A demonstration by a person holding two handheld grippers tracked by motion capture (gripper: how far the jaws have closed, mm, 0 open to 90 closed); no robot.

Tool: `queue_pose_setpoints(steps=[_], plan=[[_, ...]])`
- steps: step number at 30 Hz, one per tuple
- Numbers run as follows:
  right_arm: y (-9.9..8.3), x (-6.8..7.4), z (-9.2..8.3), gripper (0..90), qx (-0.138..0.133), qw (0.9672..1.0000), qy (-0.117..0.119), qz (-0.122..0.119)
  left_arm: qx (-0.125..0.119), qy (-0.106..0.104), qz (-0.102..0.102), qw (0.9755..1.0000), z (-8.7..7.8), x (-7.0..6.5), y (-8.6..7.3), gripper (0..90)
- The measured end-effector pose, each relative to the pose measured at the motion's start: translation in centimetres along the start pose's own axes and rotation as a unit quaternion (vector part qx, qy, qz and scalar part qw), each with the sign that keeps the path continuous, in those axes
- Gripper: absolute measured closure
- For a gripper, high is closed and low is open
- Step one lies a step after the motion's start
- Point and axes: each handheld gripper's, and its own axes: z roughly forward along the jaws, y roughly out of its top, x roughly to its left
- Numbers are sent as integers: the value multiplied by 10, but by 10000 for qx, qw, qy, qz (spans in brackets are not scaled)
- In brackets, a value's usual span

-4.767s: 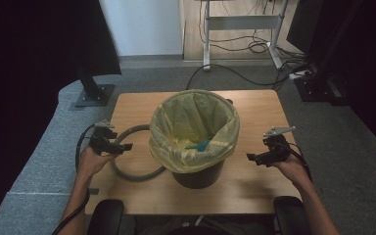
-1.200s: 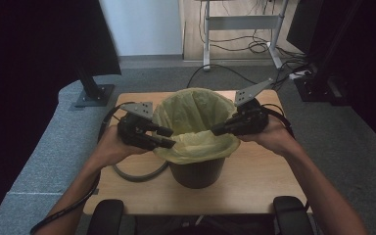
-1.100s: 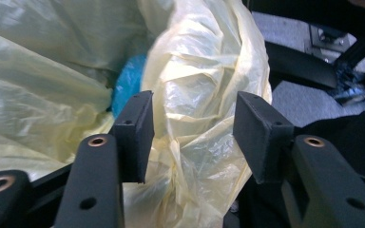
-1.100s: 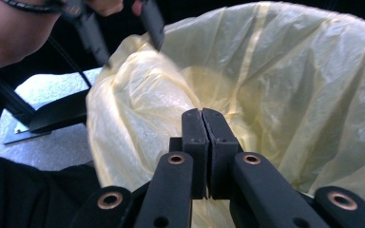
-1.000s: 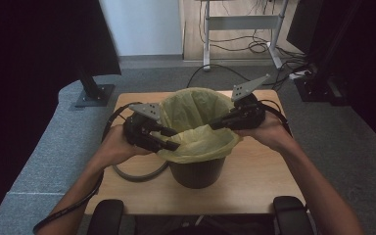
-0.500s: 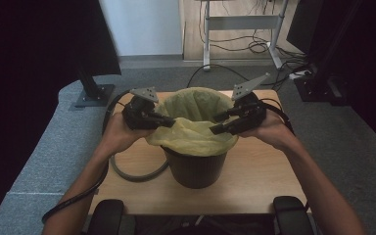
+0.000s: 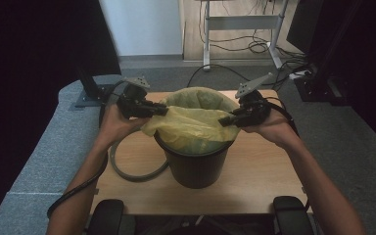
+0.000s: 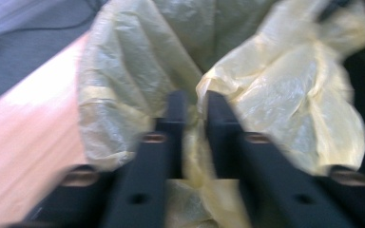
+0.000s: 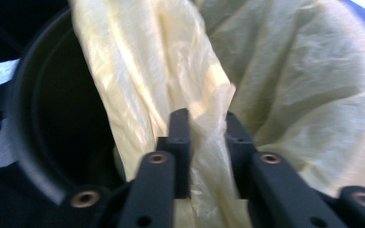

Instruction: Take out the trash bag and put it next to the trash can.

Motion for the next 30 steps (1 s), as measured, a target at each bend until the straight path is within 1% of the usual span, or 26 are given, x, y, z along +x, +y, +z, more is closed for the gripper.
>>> queue_pose_setpoints(steps=[2, 3, 4, 6, 7, 8, 9, 10, 11, 12, 13, 14, 16, 17, 19, 21, 22, 23, 25, 28, 29, 30], plan=[[1, -5, 1, 828, -25, 10000, -92, 14, -104, -235, -6, 9997, -3, -3, 1, 566], [2, -7, 2, 836, -19, 9999, -114, 26, -157, -287, 10, 9995, -5, -5, 2, 519], [3, -8, 3, 841, -15, 9999, -147, 26, -161, -342, 45, 9993, -7, -7, 4, 483], [5, -12, 6, 845, -26, 9998, -218, 28, -66, -365, 107, 9993, -6, -12, 5, 428], [6, -13, 7, 849, -58, 9997, -251, 34, -66, -365, 107, 9993, -6, -12, 5, 422], [7, -15, 7, 849, -107, 9996, -256, 56, 151, -236, 219, 9994, -2, -16, 5, 430], [7, -15, 7, 849, -107, 9996, -256, 56, 151, -236, 219, 9994, -2, -16, 5, 455], [10, -17, 8, 849, -172, 9994, -292, 69, 407, 52, 370, 9985, 3, -20, 5, 504], [11, -18, 8, 849, -206, 9994, -285, 74, 513, 109, 464, 9975, 5, -21, 4, 582], [12, -19, 8, 849, -225, 9993, -283, 58, 574, 45, 508, 9970, 7, -20, 4, 658], [14, -18, 8, 848, -239, 9993, -279, 47, 605, -39, 532, 9967, 8, -19, 4, 716], [15, -18, 8, 848, -239, 9993, -274, 21, 632, -68, 568, 9964, 10, -19, 5, 773], [18, -18, 8, 847, -225, 9993, -286, -33, 650, 26, 599, 9961, 11, -17, 7, 850], [20, -18, 7, 847, -198, 9993, -302, -44, 611, 82, 588, 9964, 10, -15, 9, 875], [23, -21, 7, 846, -189, 9992, -335, -50, 549, 242, 530, 9968, 7, -11, 13, 891], [25, -23, 7, 845, -196, 9991, -366, -26, 521, 415, 487, 9966, 5, -7, 17, 895], [26, -25, 6, 843, -189, 9991, -390, -25, 521, 415, 487, 9966, 5, -7, 17, 895], [27, -26, 6, 839, -202, 9989, -413, -15, 517, 565, 463, 9960, 4, -1, 21, 896], [28, -30, 7, 828, -224, 9985, -490, -1, 480, 565, 379, 9965, 4, 5, 24, 896], [28, -36, 10, 804, -213, 9978, -621, 50, 467, 755, 281, 9957, 7, 15, 28, 897], [28, -37, 11, 785, -197, 9974, -692, 33, 471, 789, 247, 9955, 8, 17, 29, 897], [29, -39, 12, 746, -176, 9968, -779, 10, 479, 805, 224, 9954, 10, 20, 29, 896]])
